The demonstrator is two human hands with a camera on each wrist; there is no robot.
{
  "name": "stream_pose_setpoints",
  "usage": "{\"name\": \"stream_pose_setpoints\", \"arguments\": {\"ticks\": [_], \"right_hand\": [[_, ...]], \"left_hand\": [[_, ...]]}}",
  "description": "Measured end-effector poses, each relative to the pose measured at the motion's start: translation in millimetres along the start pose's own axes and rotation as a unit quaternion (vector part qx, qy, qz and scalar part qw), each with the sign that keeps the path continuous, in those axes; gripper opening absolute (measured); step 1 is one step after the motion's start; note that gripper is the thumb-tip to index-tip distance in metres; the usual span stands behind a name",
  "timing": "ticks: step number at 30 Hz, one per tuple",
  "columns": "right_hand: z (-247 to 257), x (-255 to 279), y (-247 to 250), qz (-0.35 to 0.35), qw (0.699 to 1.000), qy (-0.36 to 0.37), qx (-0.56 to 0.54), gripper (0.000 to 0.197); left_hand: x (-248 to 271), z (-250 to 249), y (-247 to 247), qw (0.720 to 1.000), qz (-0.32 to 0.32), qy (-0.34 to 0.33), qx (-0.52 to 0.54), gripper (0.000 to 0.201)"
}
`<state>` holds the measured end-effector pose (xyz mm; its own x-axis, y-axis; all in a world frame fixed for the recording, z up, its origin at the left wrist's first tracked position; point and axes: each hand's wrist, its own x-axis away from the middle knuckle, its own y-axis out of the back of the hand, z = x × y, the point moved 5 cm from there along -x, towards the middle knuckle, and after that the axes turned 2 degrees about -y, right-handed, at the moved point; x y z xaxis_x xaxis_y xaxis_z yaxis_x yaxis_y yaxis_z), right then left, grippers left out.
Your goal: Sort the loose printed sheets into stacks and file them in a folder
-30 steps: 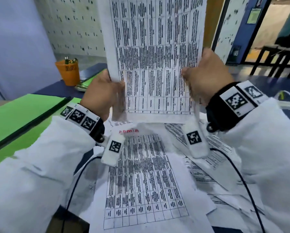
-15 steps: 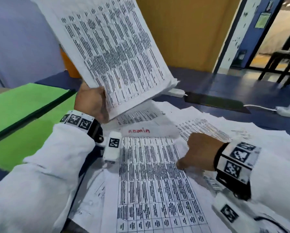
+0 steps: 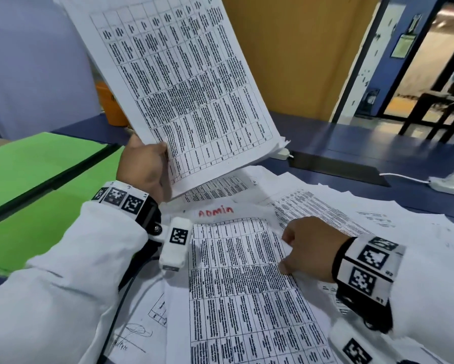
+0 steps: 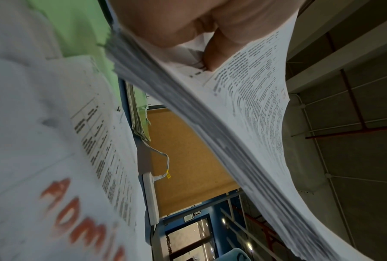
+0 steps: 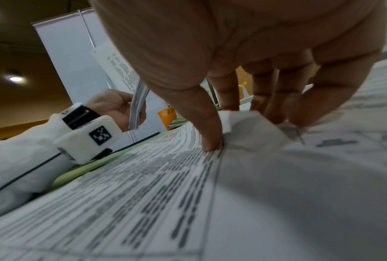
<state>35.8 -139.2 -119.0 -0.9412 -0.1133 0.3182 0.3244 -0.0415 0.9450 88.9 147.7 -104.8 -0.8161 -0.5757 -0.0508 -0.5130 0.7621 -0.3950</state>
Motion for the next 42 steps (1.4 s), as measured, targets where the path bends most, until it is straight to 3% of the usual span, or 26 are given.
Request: {"name": "stream_pose_setpoints", "arguments": {"ticks": [2, 3, 7, 11, 14, 18, 20, 23, 27, 34, 42], "right_hand": [[0.1, 0.5, -3.7, -0.009, 1.0, 0.017, -0.016, 0.02], [-2.5, 0.0, -6.6, -0.012, 0.999, 0.019, -0.03, 0.018], [-16.7, 2.2, 10.6, -0.047, 0.995, 0.028, -0.087, 0.028], [-55.3, -17.0, 75.4, -0.12, 0.986, 0.029, -0.108, 0.048], [-90.6, -48.0, 105.1, -0.133, 0.986, 0.01, -0.104, 0.052], [-122.3, -84.4, 87.8, -0.103, 0.994, -0.046, 0.009, 0.038], [-129.1, -100.1, 68.0, -0.071, 0.996, -0.044, 0.023, 0.045], [-135.5, -119.9, 51.5, -0.061, 0.997, -0.033, 0.043, 0.07], [-138.5, -130.1, 50.9, -0.073, 0.996, -0.039, 0.015, 0.058], [-149.6, -143.0, 55.6, -0.045, 0.997, -0.067, 0.001, 0.069], [-150.2, -144.4, 60.4, -0.054, 0.996, -0.067, 0.015, 0.05]], "left_hand": [[0.1, 1.0, 1.6, 1.0, -0.004, 0.007, 0.005, 0.029], [-1.7, 2.8, 2.3, 1.0, -0.007, 0.01, 0.006, 0.027], [-3.0, 5.1, 3.5, 1.0, -0.011, 0.005, 0.006, 0.023], [-4.0, 5.7, 3.9, 1.0, -0.014, 0.001, 0.016, 0.029], [-1.9, 5.8, 3.4, 1.0, -0.007, 0.006, 0.012, 0.029], [-2.5, 6.9, 3.6, 1.0, -0.006, -0.001, 0.003, 0.028], [-4.5, 8.5, 7.0, 1.0, -0.007, -0.009, -0.009, 0.023], [-15.6, 15.8, 11.5, 1.0, 0.007, -0.021, -0.005, 0.037], [-7.0, 11.9, 1.0, 1.0, 0.026, -0.014, 0.006, 0.039], [-9.5, 15.7, -1.7, 0.999, 0.034, -0.012, 0.01, 0.041], [-2.9, 14.9, -6.4, 0.999, 0.048, 0.001, 0.017, 0.042]]}}
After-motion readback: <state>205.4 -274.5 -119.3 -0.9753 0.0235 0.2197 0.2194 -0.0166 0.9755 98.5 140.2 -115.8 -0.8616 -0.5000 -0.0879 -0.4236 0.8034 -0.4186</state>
